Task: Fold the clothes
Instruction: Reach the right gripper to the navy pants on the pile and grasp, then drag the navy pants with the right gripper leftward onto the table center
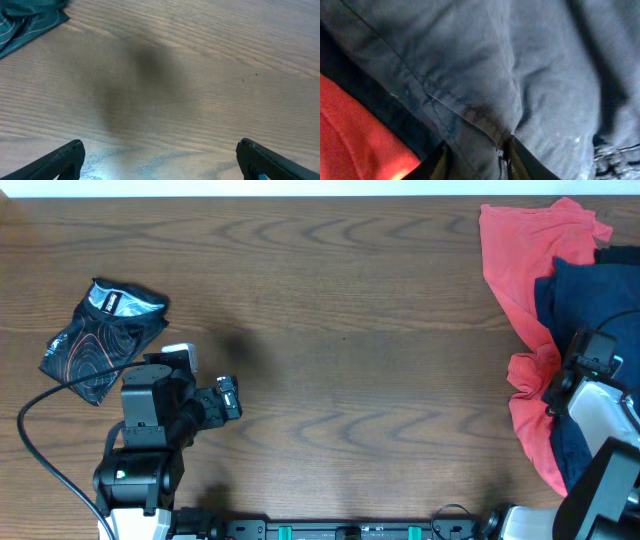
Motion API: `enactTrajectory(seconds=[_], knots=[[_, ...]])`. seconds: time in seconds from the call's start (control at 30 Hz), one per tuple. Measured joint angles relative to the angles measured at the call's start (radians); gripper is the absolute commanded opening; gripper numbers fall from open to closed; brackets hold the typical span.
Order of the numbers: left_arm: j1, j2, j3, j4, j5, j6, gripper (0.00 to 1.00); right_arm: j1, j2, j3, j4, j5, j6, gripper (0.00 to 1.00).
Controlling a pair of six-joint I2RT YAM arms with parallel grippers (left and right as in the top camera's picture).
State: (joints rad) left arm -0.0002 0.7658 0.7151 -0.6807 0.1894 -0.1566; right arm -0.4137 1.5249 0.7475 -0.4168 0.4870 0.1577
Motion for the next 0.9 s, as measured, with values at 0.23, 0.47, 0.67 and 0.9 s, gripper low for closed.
enactTrajectory(seconds=[0.23, 0.47, 0.67, 0.9], knots=[[0.0, 0.0, 0.0, 0.0, 0.0, 0.0, 0.98, 0.0, -0.042, 0.021, -0.006, -0.023, -0.001, 0.33], [0.0, 0.0, 0.0, 0.0, 0.0, 0.0, 0.98, 0.0, -0.042, 0.021, -0.02, -0.031, -0.001, 0.42], [0.0, 0.0, 0.0, 0.0, 0.0, 0.0, 0.98, 0.0, -0.042, 0.021, -0.016, -0.068, -0.001, 0.36], [0.0, 0.0, 0.0, 0.0, 0.0, 0.0, 0.98, 0.0, -0.037, 0.021, -0.016, -0.075, 0.003, 0.01]])
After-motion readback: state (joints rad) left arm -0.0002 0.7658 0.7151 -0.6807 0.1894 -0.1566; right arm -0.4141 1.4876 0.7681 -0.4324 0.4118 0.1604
